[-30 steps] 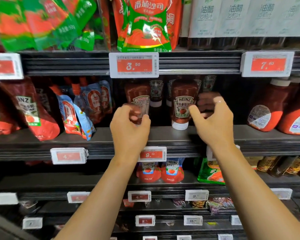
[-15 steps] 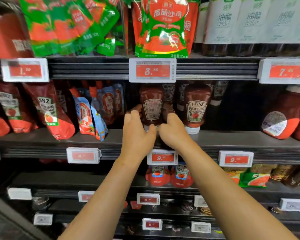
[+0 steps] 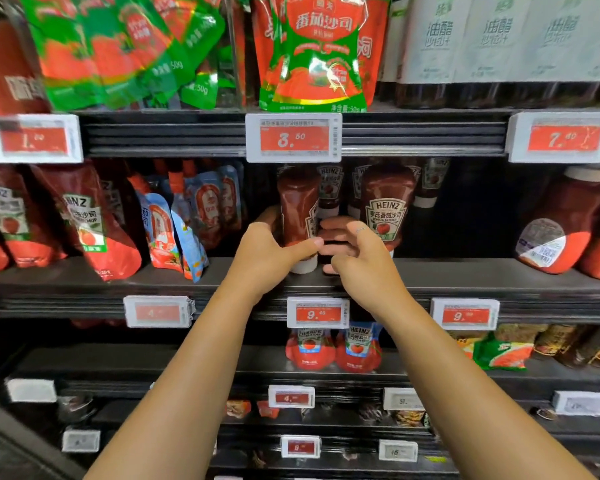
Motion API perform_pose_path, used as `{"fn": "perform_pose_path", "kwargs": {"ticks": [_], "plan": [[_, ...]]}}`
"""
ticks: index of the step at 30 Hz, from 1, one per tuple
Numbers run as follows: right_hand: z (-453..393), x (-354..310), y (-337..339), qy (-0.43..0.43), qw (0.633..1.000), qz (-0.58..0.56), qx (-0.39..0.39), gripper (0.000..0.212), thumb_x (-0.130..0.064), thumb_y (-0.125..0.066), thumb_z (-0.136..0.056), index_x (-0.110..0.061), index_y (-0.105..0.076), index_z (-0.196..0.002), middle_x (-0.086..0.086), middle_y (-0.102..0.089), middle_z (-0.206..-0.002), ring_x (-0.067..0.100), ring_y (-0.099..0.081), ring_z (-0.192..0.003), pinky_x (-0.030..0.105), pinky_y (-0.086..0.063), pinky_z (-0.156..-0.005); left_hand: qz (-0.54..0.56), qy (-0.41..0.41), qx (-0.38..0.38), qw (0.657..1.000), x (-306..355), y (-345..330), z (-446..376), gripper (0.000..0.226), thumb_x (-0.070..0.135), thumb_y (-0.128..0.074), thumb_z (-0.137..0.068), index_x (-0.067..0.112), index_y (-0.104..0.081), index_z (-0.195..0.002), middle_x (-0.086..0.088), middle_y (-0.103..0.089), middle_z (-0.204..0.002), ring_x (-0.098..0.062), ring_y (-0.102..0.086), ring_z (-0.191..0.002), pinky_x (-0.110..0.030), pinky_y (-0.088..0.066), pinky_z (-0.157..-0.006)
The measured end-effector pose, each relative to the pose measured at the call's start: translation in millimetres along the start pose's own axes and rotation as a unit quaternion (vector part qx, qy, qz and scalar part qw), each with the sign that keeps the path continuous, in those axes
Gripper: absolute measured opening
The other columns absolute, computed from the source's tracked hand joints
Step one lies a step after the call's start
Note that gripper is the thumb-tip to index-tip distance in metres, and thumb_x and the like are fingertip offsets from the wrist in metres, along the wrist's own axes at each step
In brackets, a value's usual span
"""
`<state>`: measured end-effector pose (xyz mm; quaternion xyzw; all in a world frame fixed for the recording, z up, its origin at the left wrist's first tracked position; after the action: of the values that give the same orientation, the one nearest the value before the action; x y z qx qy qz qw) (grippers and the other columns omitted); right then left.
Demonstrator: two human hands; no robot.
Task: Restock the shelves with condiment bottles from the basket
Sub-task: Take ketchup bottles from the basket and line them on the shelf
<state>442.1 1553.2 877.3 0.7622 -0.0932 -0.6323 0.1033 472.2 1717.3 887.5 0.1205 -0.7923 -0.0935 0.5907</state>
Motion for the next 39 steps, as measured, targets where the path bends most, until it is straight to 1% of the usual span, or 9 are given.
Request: {"fn": "perform_pose_path", "kwargs": {"ticks": [7, 14, 18, 21, 26, 28, 30, 34, 39], "plan": [[-4.8, -1.6, -5.4, 0.02, 0.999, -0.015, -0.03, 0.071, -0.015, -0.057, -0.072, -0.032, -0.047, -0.14, -0.011, -0.065, -0.131, 0.005, -0.061, -0.121, 0.041, -0.05, -0.107, 0.143, 0.011, -0.12, 0.982, 4.1, -25.3, -0.1, 0.041, 0.024, -0.08, -0.078, 0.034, -0.066, -0.114, 0.006, -0.075, -0.115, -0.014, -0.07, -0.109, -0.023, -0.057, -0.087], [0.1, -0.4, 7.7, 0.057, 0.998, -0.001, -0.033, 0.052, -0.02, -0.061, -0.072, -0.047, -0.055, -0.116, -0.017, -0.068, -0.122, 0.0, -0.066, -0.111, 0.037, -0.056, -0.099, 0.187, 0.015, -0.098, 0.977, -5.3, -23.6, -1.3, 0.04, 0.018, -0.072, -0.083, 0.028, -0.061, -0.12, 0.006, -0.075, -0.116, -0.013, -0.069, -0.112, -0.031, -0.054, -0.097], [5.4, -7.2, 84.6, 0.099, 0.981, -0.011, 0.165, 0.022, -0.009, -0.065, -0.077, -0.025, -0.066, -0.093, -0.001, -0.075, -0.087, 0.011, -0.074, -0.078, 0.044, -0.062, -0.075, 0.129, -0.039, -0.05, 0.99, 8.4, -8.3, -1.0, 0.072, 0.022, -0.083, -0.075, 0.03, -0.049, -0.138, 0.015, -0.071, -0.119, -0.007, -0.067, -0.112, -0.03, -0.057, -0.095], [9.8, -21.8, 135.5, 0.142, 0.953, 0.001, 0.267, 0.028, -0.024, -0.074, -0.071, -0.028, -0.061, -0.096, -0.018, -0.07, -0.079, -0.003, -0.065, -0.07, 0.018, -0.052, -0.066, 0.012, -0.119, 0.013, 0.993, 34.8, 11.3, 0.2, 0.102, 0.038, -0.088, -0.065, 0.036, -0.032, -0.15, 0.015, -0.062, -0.132, -0.004, -0.059, -0.121, -0.031, -0.053, -0.098], [-15.9, -33.8, 115.7, 0.117, 0.959, 0.212, 0.147, 0.065, -0.057, -0.083, -0.066, -0.032, -0.054, -0.118, -0.007, -0.066, -0.103, 0.002, -0.066, -0.091, 0.013, -0.05, -0.069, -0.274, -0.223, 0.071, 0.933, 79.8, 12.5, -2.3, 0.09, 0.043, -0.089, -0.067, 0.043, -0.041, -0.144, 0.005, -0.046, -0.148, -0.006, -0.04, -0.131, -0.002, -0.025, -0.103], [-21.1, -33.6, 97.7, 0.114, 0.931, 0.323, 0.122, 0.058, -0.06, -0.082, -0.071, -0.027, -0.059, -0.112, 0.002, -0.069, -0.104, 0.022, -0.068, -0.092, 0.023, -0.05, -0.068, -0.308, -0.23, 0.055, 0.921, 84.6, 4.1, -6.3, 0.08, 0.037, -0.089, -0.071, 0.042, -0.048, -0.14, 0.004, -0.047, -0.149, -0.014, -0.04, -0.138, -0.012, -0.025, -0.108], [-24.0, -32.9, 91.5, 0.115, 0.923, 0.345, 0.126, 0.068, -0.044, -0.083, -0.077, -0.033, -0.052, -0.137, 0.013, -0.059, -0.135, 0.03, -0.065, -0.106, 0.025, -0.048, -0.08, -0.302, -0.228, 0.048, 0.925, 85.3, -2.2, -8.9, 0.076, 0.028, -0.088, -0.073, 0.039, -0.051, -0.138, 0.002, -0.051, -0.145, -0.018, -0.044, -0.134, -0.019, -0.031, -0.108], [-27.9, -35.7, 108.8, 0.145, 0.932, 0.299, 0.142, 0.084, -0.012, -0.081, -0.08, -0.041, -0.041, -0.148, 0.001, -0.027, -0.16, 0.029, -0.05, -0.134, 0.025, -0.043, -0.1, -0.298, -0.221, 0.041, 0.928, 86.3, -25.0, -18.3, 0.075, 0.017, -0.085, -0.072, 0.032, -0.054, -0.139, -0.006, -0.055, -0.138, -0.028, -0.05, -0.128, -0.033, -0.042, -0.109], [-61.2, -12.6, 164.8, 0.061, 0.919, 0.349, 0.172, 0.087, -0.013, -0.078, -0.083, -0.029, -0.033, -0.156, 0.006, -0.02, -0.165, 0.034, -0.04, -0.143, 0.039, -0.039, -0.115, -0.305, -0.192, 0.022, 0.933, 86.0, -65.9, -40.1, 0.075, 0.02, -0.083, -0.078, 0.033, -0.047, -0.143, -0.006, -0.051, -0.141, -0.029, -0.049, -0.129, -0.037, -0.045, -0.106]]}}
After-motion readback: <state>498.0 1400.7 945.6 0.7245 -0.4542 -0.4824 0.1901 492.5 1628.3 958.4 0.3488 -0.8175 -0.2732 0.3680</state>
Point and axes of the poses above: each hand's wrist, its own z-axis away from the middle knuckle, its own y-axis out of the back of the hand, x = y × z, the point moved 10 cm from there along -z, towards the middle knuckle
